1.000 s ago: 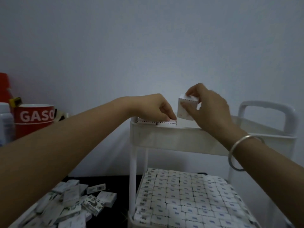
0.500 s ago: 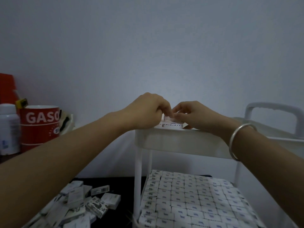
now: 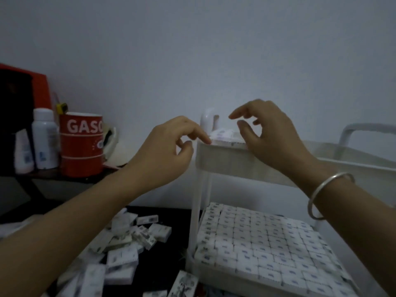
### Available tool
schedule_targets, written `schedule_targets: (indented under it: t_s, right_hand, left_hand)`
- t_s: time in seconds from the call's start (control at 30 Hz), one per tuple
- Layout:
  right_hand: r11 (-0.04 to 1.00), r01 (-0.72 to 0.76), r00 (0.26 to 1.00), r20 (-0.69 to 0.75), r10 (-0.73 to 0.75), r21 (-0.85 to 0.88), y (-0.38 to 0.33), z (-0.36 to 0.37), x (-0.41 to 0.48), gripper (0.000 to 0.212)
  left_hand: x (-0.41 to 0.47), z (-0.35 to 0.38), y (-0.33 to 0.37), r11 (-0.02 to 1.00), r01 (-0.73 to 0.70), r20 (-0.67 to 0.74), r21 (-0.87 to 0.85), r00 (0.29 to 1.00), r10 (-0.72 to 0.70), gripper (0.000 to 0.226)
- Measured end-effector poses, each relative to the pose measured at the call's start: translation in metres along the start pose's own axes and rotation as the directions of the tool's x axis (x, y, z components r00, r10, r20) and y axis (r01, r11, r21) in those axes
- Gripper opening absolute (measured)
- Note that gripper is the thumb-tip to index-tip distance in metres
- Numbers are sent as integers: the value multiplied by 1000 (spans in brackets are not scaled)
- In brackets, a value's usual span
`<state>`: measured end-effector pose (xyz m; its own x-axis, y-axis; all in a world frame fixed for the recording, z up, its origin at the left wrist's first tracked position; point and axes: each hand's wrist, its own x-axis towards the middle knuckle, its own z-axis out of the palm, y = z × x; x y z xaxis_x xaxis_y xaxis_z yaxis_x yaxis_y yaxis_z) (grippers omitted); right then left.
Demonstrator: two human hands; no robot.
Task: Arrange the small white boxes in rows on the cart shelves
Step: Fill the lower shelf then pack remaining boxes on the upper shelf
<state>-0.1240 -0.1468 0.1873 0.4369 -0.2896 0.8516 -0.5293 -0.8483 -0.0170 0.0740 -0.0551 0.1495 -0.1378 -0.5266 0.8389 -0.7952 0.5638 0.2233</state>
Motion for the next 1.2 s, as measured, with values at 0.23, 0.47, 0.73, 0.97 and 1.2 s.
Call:
schedule_targets:
  t_s: [0.23,0.47,0.73,0.97,1.2]
  right_hand:
    - [896,218,867,345,-361,387,-108,83,-87,16]
    - [937,81,776,569,-273,340,-150,199,-145,26]
    - [997,71,622,781,-57,16,-142,264,-157,54]
    - [997,76,713,698,-65,16,-139,267,-154,51]
    - [989,-89,770,637,-9,122,-125,248,-151,68]
  left_hand:
    - [-138,-44,-40,923,340,207,181,904,-374,34]
    - [-240,-94,-60,778,463,332,425,720,-610,17]
    - [-280,-77,-67,661,358,348,660,634,-691,50]
    - [-286,-67,-77,601,303,324,740,622,-713,58]
    - [-280,-67,-75,673,454,319,583,634,-704,59]
